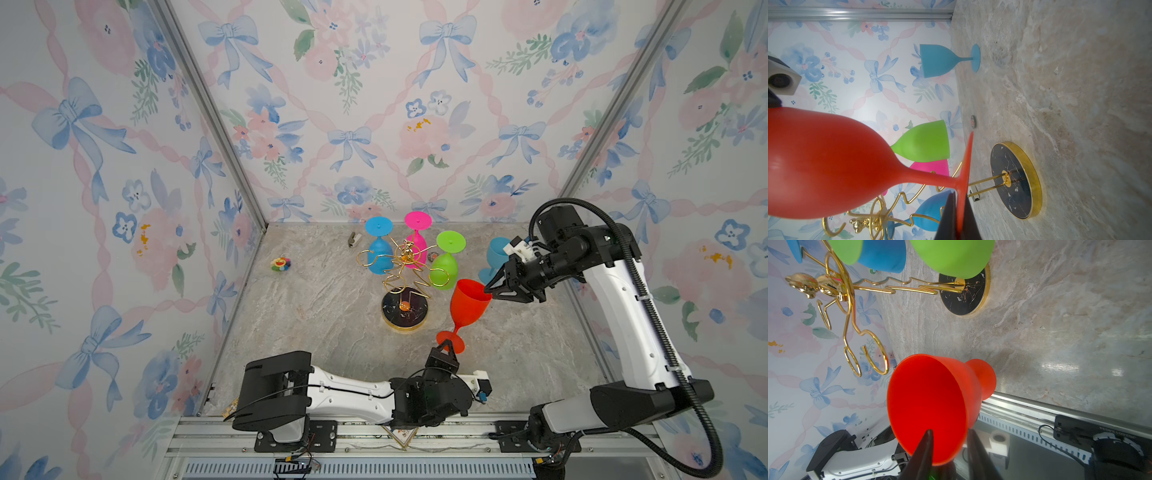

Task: Take the wine glass off the wine glass rack
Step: Pick up the wine glass from the wine glass rack.

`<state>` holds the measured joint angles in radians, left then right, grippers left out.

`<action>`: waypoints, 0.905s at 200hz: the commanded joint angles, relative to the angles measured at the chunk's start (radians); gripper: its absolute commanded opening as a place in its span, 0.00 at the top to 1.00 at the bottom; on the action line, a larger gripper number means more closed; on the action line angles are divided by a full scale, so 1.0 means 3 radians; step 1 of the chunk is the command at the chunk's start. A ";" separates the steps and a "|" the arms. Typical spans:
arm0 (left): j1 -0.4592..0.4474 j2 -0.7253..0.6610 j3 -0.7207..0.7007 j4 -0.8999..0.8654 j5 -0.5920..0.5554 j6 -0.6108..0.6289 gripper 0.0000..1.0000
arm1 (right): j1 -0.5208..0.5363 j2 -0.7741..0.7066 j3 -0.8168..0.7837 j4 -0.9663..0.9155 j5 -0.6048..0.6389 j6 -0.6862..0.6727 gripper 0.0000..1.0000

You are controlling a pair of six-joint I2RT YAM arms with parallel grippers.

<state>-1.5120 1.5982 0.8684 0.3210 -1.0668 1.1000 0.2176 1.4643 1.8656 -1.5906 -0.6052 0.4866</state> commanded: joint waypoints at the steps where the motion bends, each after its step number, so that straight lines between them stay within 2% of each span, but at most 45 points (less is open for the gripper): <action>1: -0.0021 0.0030 0.0015 0.0093 -0.0071 0.0029 1.00 | 0.0031 0.0060 -0.0030 -0.0147 0.0041 -0.0071 0.71; 72: -0.0020 0.0026 0.0035 0.0101 -0.0149 0.0066 1.00 | -0.0025 0.0086 -0.0236 -0.0215 0.0035 -0.0108 0.76; 150: -0.0017 0.0143 0.0059 0.0121 -0.0243 0.0138 1.00 | -0.0015 0.0128 -0.0263 -0.0238 -0.0113 -0.0134 0.91; 181: -0.0022 0.0128 -0.0035 0.0523 -0.0317 0.0408 1.00 | -0.0027 0.0016 -0.0453 -0.0218 -0.0157 -0.0134 0.97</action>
<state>-1.5124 1.6318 0.8646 0.3275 -1.1549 1.1717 0.2092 1.5036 1.7733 -1.6127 -0.5816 0.4557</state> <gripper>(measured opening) 0.050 0.081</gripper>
